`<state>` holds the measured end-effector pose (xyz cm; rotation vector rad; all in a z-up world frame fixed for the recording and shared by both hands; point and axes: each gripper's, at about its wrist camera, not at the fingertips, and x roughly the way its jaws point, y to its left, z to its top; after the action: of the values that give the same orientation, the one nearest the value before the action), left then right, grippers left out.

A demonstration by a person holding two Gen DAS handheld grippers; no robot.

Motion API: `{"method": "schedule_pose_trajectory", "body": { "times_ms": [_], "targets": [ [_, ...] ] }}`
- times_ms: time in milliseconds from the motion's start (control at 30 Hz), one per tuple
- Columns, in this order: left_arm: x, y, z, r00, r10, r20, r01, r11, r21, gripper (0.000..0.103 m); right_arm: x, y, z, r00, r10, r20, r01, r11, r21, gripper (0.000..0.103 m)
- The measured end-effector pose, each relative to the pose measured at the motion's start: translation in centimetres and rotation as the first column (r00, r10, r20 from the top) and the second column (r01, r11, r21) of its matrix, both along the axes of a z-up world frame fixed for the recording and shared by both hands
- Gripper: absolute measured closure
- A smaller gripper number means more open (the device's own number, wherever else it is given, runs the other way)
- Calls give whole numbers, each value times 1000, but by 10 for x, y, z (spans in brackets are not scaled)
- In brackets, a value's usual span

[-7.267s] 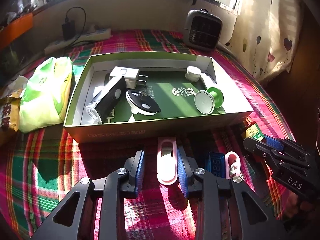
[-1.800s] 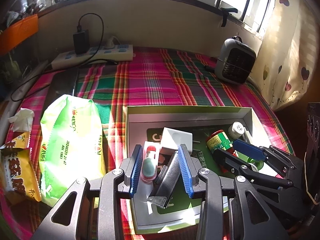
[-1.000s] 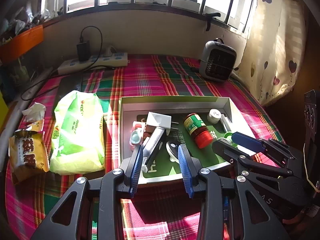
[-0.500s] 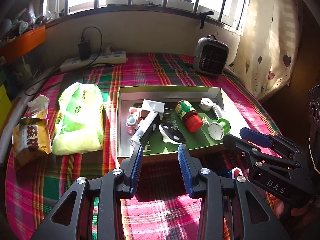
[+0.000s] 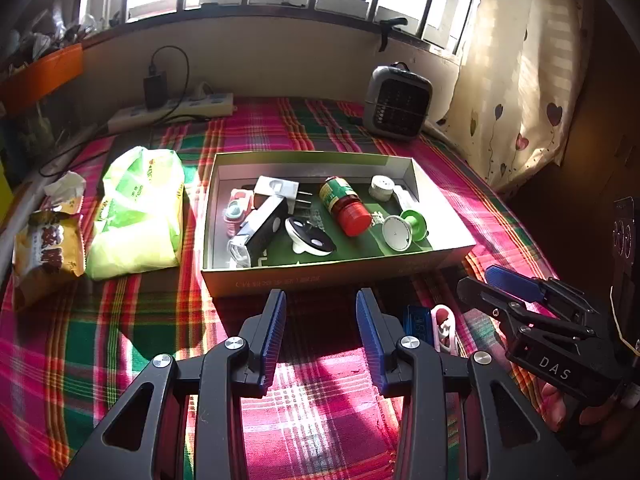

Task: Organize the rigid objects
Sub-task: 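Withdraw both open tools from the box toward the remaining objects, then lower the right tool onto the white-and-pink curved hook clip and close it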

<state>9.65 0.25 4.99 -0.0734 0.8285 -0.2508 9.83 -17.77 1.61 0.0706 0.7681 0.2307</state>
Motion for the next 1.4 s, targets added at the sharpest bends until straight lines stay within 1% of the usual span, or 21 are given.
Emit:
{"method": "schedule_pose_trajectory", "body": {
  "times_ms": [200, 433, 567, 633, 767, 900, 1033, 1167, 1267, 1333, 1400],
  "targets": [
    [-2, -3, -6, 1000, -5, -17, 5, 1000, -5, 68, -8, 6, -10, 999, 37, -31, -37, 999, 17, 55],
    [-5, -5, -10, 1000, -11, -29, 11, 1000, -6, 68, -9, 11, -19, 997, 54, -63, -53, 999, 13, 55],
    [-6, -6, -12, 999, -13, -36, 13, 1000, -5, 68, -9, 11, -23, 996, 37, -80, -40, 999, -28, 55],
    [-6, -6, -12, 999, -15, -37, 15, 1000, -6, 68, -10, 8, -23, 996, 26, -82, -29, 999, -28, 51],
    [-5, -8, -13, 999, -18, -40, 17, 1000, -6, 68, -11, 3, -22, 997, 1, -76, -5, 998, -61, 51],
    [-4, -9, -15, 999, -21, -47, 21, 1000, -7, 68, -12, -1, -20, 998, -31, -55, 25, 993, -113, 51],
    [-3, -10, -16, 999, -23, -50, 22, 1000, -8, 68, -16, -6, -16, 998, -45, -38, 41, 994, -106, 51],
    [-3, -11, -17, 998, -21, -54, 21, 1000, -6, 68, -18, -3, -13, 1000, -6, -22, 4, 998, -66, 51],
    [-3, -12, -17, 998, -22, -57, 22, 1000, -7, 68, -16, 4, -16, 998, 57, -35, -58, 998, -36, 51],
    [-2, -13, -18, 998, -24, -61, 24, 1000, -7, 68, -13, 9, -20, 996, 75, -47, -77, 996, -45, 51],
    [-1, -14, -20, 997, -29, -66, 29, 1000, -8, 68, -10, 11, -24, 995, 70, -68, -74, 995, -61, 51]
  ]
}}
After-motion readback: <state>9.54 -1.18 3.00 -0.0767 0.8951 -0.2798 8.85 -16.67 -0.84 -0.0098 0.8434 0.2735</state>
